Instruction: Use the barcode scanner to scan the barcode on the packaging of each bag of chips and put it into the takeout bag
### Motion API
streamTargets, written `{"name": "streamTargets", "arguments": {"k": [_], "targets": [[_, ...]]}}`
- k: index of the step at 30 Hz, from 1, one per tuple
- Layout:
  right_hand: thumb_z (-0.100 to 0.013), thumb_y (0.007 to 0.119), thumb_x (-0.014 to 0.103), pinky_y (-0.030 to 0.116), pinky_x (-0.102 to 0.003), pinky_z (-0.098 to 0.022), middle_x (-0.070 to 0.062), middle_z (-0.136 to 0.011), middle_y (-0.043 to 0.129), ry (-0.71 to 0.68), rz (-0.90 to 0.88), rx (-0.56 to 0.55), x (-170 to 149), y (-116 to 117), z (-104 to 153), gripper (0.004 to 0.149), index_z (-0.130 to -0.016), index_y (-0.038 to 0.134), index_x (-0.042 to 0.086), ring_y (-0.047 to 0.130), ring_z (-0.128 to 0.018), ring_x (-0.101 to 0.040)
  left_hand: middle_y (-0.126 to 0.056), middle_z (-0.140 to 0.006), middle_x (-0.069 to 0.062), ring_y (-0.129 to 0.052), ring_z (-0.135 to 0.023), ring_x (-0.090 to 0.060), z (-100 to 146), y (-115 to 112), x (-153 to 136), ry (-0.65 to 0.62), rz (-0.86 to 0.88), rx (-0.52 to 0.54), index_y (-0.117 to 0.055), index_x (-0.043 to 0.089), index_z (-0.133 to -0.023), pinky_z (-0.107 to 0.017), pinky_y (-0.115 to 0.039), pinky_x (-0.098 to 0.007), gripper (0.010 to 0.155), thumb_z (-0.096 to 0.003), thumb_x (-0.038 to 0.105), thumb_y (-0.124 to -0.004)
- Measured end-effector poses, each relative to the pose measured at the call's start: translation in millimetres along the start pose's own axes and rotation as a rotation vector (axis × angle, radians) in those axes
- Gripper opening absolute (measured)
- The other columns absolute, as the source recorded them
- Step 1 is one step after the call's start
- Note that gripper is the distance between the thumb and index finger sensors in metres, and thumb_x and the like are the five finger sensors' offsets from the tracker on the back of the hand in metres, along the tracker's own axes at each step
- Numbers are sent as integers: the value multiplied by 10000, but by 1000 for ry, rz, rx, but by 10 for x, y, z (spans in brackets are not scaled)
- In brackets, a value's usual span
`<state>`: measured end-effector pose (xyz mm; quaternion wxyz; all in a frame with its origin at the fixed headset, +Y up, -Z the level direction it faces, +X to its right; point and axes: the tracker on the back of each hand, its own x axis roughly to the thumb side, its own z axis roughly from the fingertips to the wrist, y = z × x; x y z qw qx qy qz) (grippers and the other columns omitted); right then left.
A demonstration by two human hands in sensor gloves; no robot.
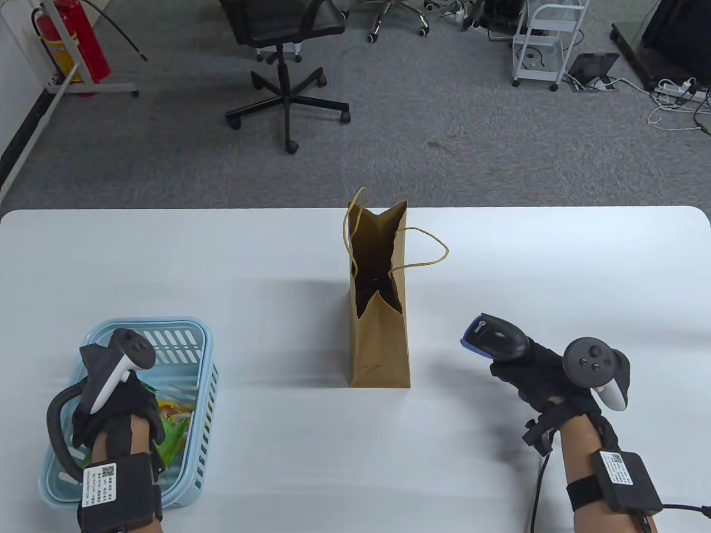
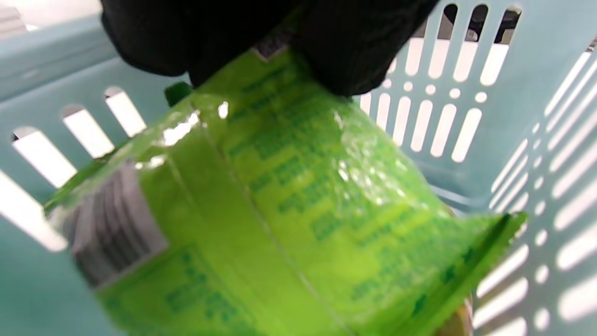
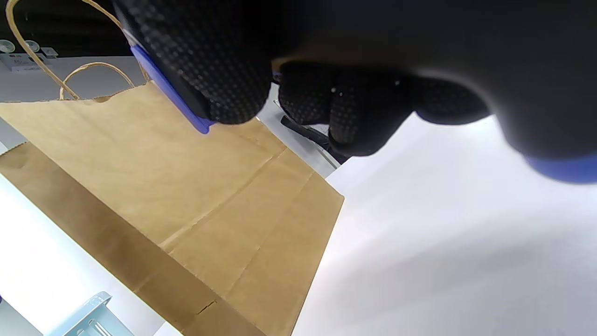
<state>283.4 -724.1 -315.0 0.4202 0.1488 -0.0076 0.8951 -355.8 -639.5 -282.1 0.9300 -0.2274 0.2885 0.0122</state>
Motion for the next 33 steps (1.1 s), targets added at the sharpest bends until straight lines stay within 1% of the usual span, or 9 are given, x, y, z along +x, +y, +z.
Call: {"name": "streamTargets", "arguments": {"k": [3,5,9,11,15,20,25,29,33], "targets": [[-535,893,343,873,-550,-454,-155,-771,941,0,-3,-3,-1,-2,1,544,-946,746,17,1063,-563,-323,-841,-894,-101,-895,-705,-373,76,93,-20,3,18,77,-587,145,-1122,-552,-772,-551,638,-527,209,-810],[-536,892,342,872,-550,-455,-157,-771,940,0,-3,-3,1,6,0,543,-946,747,17,1062,-563,-325,-848,-884,-100,-906,-682,-366,157,181,-49,-6,44,98,-605,146,-1117,-534,-786,-537,626,-528,207,-806],[-540,884,342,865,-556,-461,-166,-780,932,-10,-16,-6,40,21,-9,553,-953,735,5,1055,-573,-333,-840,-883,-112,-926,-644,-357,422,439,-203,-30,176,213,-612,140,-1119,-480,-831,-502,617,-532,209,-790],[-548,870,344,855,-560,-470,-173,-793,917,-27,-40,-27,100,3,-7,565,-963,714,-6,1045,-582,-338,-824,-884,-120,-943,-627,-344,553,567,-321,-45,281,263,-613,132,-1120,-434,-884,-464,607,-540,213,-772],[-559,850,345,845,-565,-472,-189,-809,892,-134,-133,-124,321,-90,-6,583,-975,680,-26,1031,-587,-345,-806,-876,-142,-969,-606,-327,762,753,-520,-172,589,359,-633,106,-1111,-395,-948,-417,590,-542,208,-753],[-568,835,347,840,-559,-472,-194,-823,873,-268,-196,-252,690,-246,24,593,-983,654,-36,1018,-598,-347,-796,-850,-160,-973,-587,-314,841,782,-516,-329,1018,424,-635,56,-1099,-367,-979,-392,586,-543,210,-739],[-573,828,350,840,-554,-468,-199,-826,866,-366,-230,-313,1106,-266,5,596,-986,647,-40,1015,-598,-348,-762,-852,-163,-964,-601,-311,750,621,-214,-507,1465,388,-576,25,-1108,-379,-987,-385,604,-549,208,-712],[-574,827,353,842,-551,-465,-200,-826,868,-432,-189,-322,1471,-198,-33,599,-987,650,-42,1017,-596,-347,-732,-868,-155,-953,-633,-304,688,489,178,-671,1774,270,-532,24,-1114,-412,-987,-379,612,-554,209,-695],[-575,826,355,844,-549,-463,-199,-825,870,-485,-174,-310,1779,-66,-102,598,-987,652,-42,1018,-595,-345,-696,-894,-144,-930,-694,-309,734,391,661,-840,1958,110,-490,37,-1121,-461,-981,-387,633,-545,185,-708]]}}
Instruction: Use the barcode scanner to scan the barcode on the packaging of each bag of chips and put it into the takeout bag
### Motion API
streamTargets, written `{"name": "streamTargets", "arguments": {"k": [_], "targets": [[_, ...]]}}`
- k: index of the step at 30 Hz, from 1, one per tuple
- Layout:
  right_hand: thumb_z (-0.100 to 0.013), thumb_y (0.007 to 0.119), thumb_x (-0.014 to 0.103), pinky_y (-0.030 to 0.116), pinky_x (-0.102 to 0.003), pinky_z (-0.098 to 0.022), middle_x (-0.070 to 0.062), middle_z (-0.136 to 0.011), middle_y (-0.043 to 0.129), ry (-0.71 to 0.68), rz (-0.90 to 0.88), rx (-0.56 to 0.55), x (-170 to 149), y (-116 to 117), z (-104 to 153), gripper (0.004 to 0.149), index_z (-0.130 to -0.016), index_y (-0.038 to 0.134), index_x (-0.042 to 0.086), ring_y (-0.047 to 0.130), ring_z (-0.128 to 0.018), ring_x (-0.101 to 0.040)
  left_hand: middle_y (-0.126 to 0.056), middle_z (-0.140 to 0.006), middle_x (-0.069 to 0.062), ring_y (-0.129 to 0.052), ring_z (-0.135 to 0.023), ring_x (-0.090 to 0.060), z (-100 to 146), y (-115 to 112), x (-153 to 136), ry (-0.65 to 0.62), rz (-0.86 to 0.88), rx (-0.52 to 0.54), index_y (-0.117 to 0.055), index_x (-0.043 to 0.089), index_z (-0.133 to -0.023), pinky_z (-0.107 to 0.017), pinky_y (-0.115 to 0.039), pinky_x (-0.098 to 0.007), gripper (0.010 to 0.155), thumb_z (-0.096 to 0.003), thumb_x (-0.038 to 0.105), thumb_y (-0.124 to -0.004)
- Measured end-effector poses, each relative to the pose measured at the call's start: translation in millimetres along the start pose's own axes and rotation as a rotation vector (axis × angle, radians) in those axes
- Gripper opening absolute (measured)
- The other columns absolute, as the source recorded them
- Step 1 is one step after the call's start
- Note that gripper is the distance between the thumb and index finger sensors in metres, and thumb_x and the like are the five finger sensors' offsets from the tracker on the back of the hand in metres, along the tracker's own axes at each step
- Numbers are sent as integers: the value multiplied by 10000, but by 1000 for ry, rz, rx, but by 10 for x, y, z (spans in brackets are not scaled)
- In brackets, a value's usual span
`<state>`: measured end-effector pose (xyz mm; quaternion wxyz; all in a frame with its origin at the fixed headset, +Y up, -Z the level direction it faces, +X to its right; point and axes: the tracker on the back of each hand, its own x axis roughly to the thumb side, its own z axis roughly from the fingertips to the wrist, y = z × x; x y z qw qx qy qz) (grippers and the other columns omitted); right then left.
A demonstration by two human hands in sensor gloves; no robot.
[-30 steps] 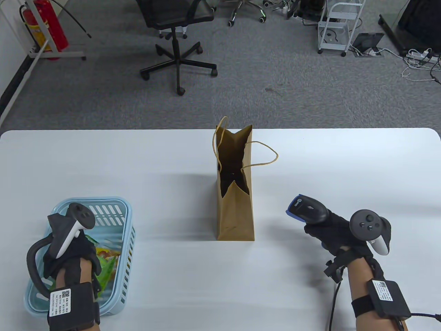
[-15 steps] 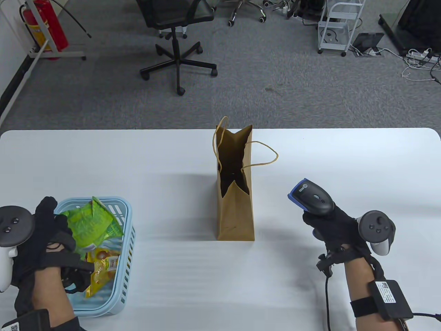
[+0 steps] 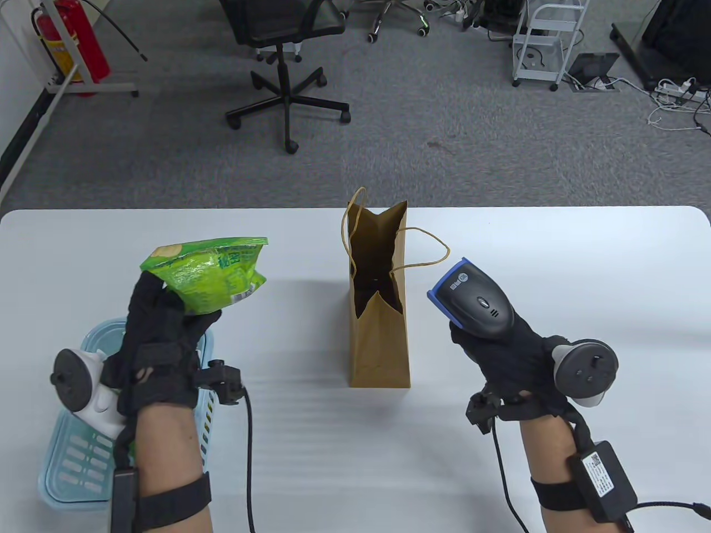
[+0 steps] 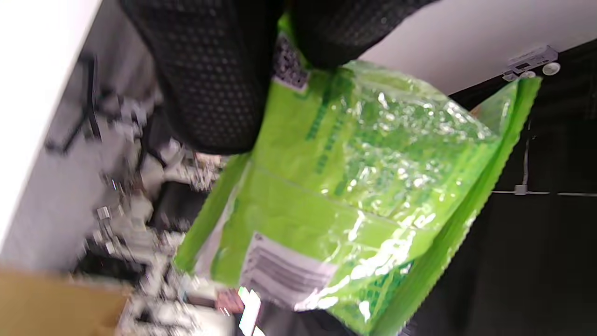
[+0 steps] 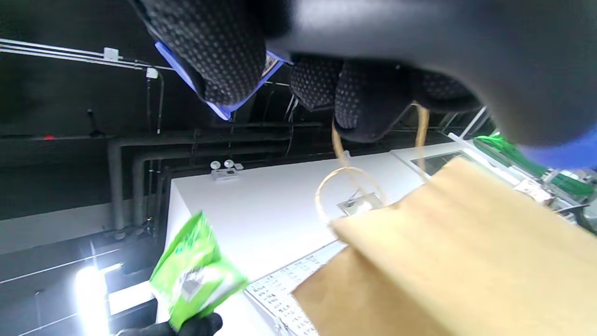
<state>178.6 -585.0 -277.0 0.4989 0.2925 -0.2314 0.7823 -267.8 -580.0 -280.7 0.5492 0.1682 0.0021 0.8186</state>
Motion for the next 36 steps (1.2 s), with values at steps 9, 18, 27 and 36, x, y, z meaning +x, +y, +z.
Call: {"name": "streamTargets", "arguments": {"k": [9,18,27,36], "targets": [[-564,841,343,844,-553,-473,-197,-830,872,-141,122,82,330,425,-54,600,-989,657,-38,1019,-605,-348,-670,-904,-128,-905,-736,-299,111,-673,-434,-20,258,-204,-455,42,-1120,-499,-969,-392,645,-542,177,-710],[-562,844,339,841,-556,-478,-197,-834,873,-170,143,86,364,398,-29,599,-992,661,-35,1018,-608,-351,-669,-906,-117,-909,-732,-288,115,-826,-553,-58,147,-220,-444,48,-1121,-502,-967,-378,648,-545,185,-709],[-557,851,329,843,-562,-472,-202,-827,878,-153,154,102,322,382,-40,591,-988,671,-33,1020,-602,-354,-670,-906,-115,-911,-730,-286,98,-874,-702,-24,132,-209,-438,45,-1121,-500,-968,-370,651,-547,189,-709],[-557,853,328,845,-561,-469,-201,-822,881,-132,171,120,261,402,-60,588,-985,675,-34,1022,-598,-352,-669,-907,-114,-910,-730,-284,93,-871,-712,-12,150,-210,-437,46,-1123,-500,-967,-370,649,-550,191,-707]]}}
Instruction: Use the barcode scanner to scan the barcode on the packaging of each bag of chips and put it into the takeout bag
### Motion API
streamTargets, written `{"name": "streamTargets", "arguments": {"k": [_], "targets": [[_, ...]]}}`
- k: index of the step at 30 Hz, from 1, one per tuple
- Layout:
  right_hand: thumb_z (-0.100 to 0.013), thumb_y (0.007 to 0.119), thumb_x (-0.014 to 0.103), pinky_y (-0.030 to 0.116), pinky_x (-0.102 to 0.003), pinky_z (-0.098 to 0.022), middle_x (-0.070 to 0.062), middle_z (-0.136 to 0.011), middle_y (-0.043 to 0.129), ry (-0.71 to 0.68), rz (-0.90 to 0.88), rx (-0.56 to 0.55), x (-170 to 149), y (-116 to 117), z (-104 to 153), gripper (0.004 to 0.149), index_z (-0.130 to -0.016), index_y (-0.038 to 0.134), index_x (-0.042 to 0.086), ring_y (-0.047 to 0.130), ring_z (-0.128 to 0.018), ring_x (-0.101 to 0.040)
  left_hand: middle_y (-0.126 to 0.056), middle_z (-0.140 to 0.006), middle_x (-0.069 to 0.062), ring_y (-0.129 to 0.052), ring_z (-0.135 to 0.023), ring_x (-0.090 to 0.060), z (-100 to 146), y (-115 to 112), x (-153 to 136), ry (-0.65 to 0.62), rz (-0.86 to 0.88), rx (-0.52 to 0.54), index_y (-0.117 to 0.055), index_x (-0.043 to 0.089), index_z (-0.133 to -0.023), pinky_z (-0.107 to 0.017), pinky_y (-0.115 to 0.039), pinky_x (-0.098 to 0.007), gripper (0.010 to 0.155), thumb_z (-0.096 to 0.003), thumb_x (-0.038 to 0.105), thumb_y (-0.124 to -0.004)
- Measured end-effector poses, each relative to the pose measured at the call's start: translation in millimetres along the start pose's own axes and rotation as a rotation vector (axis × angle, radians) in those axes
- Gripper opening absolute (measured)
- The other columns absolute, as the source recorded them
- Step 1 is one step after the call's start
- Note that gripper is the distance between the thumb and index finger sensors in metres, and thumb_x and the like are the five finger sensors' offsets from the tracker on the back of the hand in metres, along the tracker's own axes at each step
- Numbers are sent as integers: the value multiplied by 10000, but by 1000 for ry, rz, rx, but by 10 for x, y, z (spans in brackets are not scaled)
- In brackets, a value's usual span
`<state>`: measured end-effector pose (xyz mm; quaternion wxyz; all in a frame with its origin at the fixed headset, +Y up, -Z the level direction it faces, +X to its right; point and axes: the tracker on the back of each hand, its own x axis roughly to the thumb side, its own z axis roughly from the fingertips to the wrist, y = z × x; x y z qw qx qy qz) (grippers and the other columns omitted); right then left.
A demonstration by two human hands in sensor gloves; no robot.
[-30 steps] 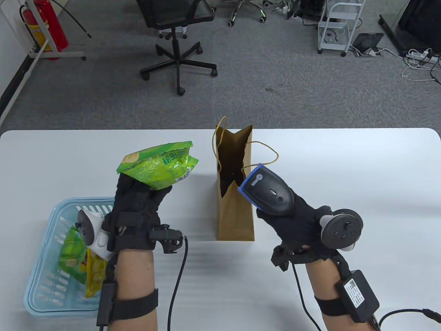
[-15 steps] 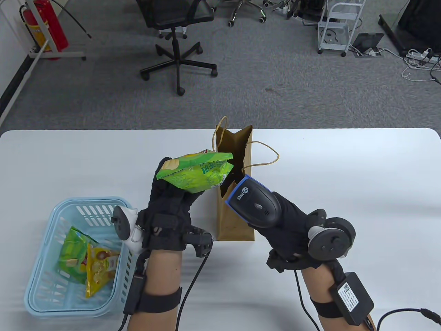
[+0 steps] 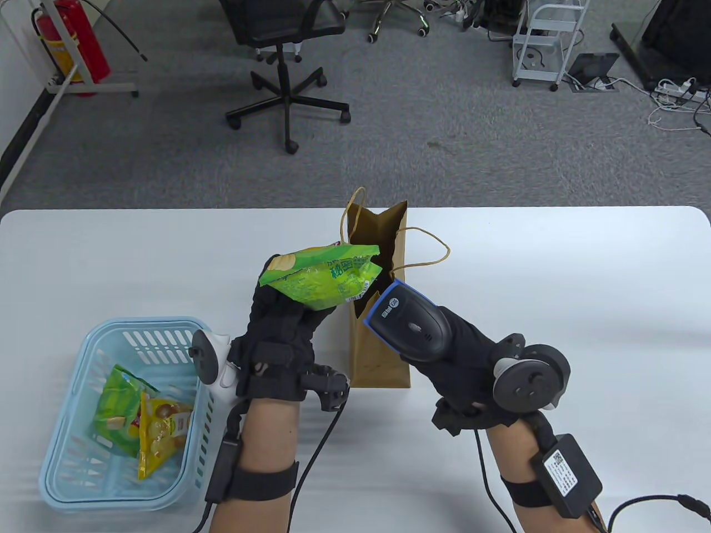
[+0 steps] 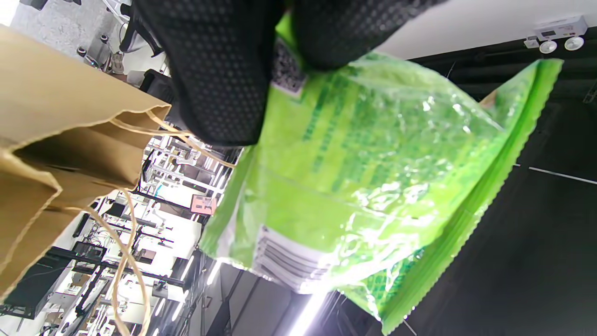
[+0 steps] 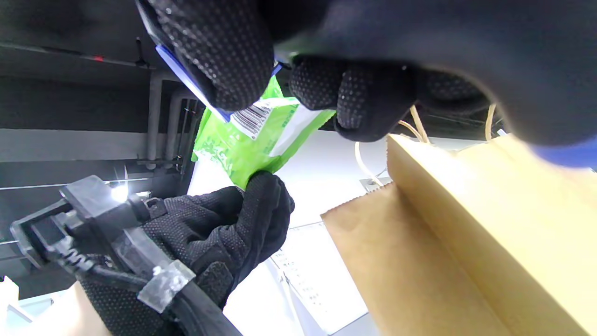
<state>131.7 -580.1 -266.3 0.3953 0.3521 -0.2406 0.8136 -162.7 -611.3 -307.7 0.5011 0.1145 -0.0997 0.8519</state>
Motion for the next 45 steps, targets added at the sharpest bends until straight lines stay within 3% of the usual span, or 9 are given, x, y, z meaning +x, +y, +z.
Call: {"name": "streamTargets", "arguments": {"k": [20,22,25,30,36,45], "targets": [[-558,852,330,844,-560,-473,-198,-826,880,5,-12,4,-7,0,4,588,-987,671,-28,1021,-602,-351,-669,-909,-112,-911,-728,-286,13,-32,-27,10,22,-19,-441,50,-1123,-501,-966,-369,647,-550,190,-709],[-559,852,335,844,-557,-476,-195,-828,880,10,-22,-14,-10,-56,8,593,-988,668,-31,1020,-607,-349,-670,-909,-112,-909,-731,-288,13,-32,-26,8,20,-23,-450,52,-1121,-501,-964,-375,643,-550,187,-711],[-562,849,338,842,-556,-483,-192,-835,875,28,-56,-75,-44,-223,26,593,-991,664,-26,1017,-616,-348,-673,-913,-110,-896,-743,-305,-2,-41,16,-6,12,-49,-593,113,-1061,-515,-947,-402,532,-547,169,-719],[-565,846,338,840,-556,-482,-194,-834,874,69,-80,-175,-144,-494,98,592,-991,662,-29,1016,-615,-351,-685,-924,-81,-880,-776,-311,-174,-105,303,-86,-183,-80,-688,191,-995,-554,-916,-441,462,-538,142,-738],[-568,844,339,838,-556,-483,-195,-835,872,91,-128,-248,-214,-693,153,593,-993,659,-31,1015,-617,-352,-709,-948,24,-847,-850,-273,-429,-368,773,-228,-588,-181,-781,300,-910,-642,-822,-490,406,-539,136,-749],[-569,843,340,839,-555,-482,-194,-837,871,99,-140,-271,-268,-767,178,593,-993,658,-31,1014,-618,-352,-758,-941,146,-800,-940,-212,-622,-829,989,-257,-913,-256,-861,378,-767,-738,-712,-519,353,-538,129,-762]]}}
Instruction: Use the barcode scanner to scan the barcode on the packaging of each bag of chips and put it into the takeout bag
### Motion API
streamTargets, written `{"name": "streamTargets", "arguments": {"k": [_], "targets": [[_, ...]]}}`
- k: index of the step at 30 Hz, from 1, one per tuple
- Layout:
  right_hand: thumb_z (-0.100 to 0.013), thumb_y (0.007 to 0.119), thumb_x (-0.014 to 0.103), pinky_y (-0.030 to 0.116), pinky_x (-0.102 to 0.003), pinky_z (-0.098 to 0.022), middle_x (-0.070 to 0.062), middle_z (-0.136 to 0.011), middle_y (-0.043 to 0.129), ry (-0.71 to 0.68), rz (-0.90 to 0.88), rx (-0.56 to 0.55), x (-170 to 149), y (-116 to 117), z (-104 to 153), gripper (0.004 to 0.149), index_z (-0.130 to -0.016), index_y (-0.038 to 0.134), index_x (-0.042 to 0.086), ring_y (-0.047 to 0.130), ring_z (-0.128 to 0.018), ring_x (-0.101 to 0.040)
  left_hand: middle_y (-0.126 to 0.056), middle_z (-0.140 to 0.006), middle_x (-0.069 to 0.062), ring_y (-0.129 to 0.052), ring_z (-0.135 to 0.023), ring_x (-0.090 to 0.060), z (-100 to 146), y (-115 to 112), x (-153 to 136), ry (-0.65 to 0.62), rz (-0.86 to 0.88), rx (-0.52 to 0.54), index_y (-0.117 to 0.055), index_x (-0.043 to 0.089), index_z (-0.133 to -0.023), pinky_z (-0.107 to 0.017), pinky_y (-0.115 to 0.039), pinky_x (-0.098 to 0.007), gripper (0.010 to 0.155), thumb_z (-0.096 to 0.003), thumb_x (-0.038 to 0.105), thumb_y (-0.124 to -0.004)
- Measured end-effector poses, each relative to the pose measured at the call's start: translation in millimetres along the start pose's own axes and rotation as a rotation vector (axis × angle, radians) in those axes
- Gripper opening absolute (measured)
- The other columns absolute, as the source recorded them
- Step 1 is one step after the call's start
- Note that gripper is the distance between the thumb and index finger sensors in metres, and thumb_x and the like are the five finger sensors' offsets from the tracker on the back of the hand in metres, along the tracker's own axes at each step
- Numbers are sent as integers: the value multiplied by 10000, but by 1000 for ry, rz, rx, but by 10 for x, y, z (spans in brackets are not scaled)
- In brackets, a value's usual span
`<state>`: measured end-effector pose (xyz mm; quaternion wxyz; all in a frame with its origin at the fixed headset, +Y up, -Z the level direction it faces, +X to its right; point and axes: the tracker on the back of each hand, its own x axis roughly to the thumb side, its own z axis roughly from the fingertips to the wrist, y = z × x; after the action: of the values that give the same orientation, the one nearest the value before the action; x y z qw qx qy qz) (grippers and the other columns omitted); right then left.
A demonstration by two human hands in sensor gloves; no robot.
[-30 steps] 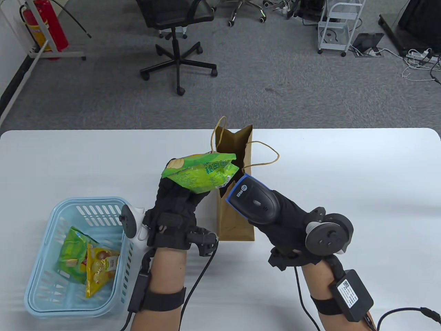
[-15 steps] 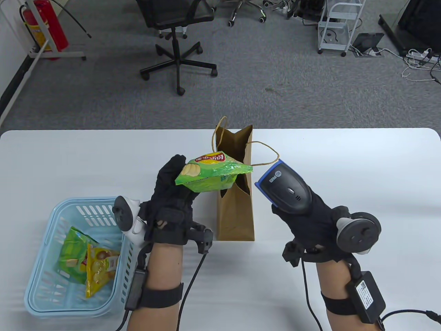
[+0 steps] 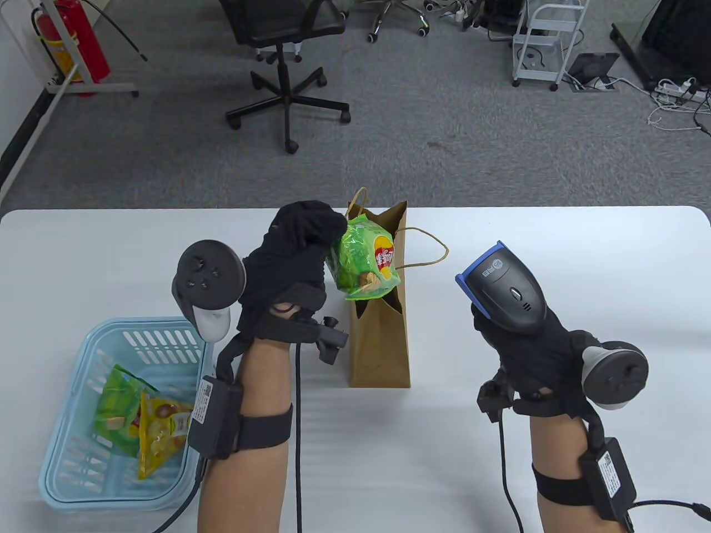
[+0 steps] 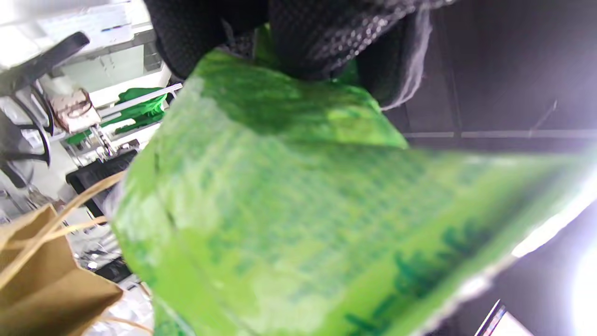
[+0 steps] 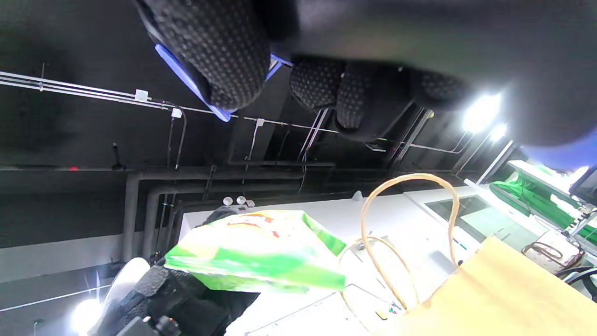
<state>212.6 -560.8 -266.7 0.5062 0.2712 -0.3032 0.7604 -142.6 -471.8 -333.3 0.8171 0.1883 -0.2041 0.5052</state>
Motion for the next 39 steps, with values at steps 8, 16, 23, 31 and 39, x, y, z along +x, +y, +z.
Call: {"name": "streamTargets", "arguments": {"k": [8,16,23,31,39], "targets": [[-570,841,342,838,-556,-484,-194,-837,872,6,-9,-9,-27,-56,-2,592,-994,658,-30,1013,-621,-351,-780,-931,158,-786,-965,-219,-205,-339,85,21,-195,-101,-880,376,-740,-761,-673,-545,342,-535,124,-770],[-571,840,343,837,-555,-486,-195,-839,870,8,-13,-14,-28,-87,-11,593,-995,657,-29,1013,-621,-351,-789,-932,146,-775,-979,-233,-378,-586,-152,144,-275,-181,-884,372,-751,-767,-654,-556,344,-536,125,-777],[-572,840,343,836,-556,-486,-194,-840,869,4,-3,-5,-32,-87,-12,593,-996,656,-29,1011,-624,-352,-642,-1149,40,-607,-1108,-357,-359,-647,-300,190,-298,-193,-816,314,-954,-780,-582,-581,451,-556,125,-722],[-572,840,343,836,-557,-487,-197,-839,869,3,22,-1,-41,-105,-5,592,-994,658,-30,1012,-623,-355,-668,-1139,-29,-647,-1070,-414,-127,-156,135,122,-360,-185,-811,270,-987,-747,-600,-612,452,-553,161,-744],[-572,839,344,836,-558,-487,-197,-839,871,0,38,4,-38,-116,6,595,-995,656,-32,1012,-623,-355,-602,-1162,-160,-637,-1033,-513,354,692,-178,463,-613,-251,-673,183,-1111,-698,-617,-648,552,-568,245,-749]]}}
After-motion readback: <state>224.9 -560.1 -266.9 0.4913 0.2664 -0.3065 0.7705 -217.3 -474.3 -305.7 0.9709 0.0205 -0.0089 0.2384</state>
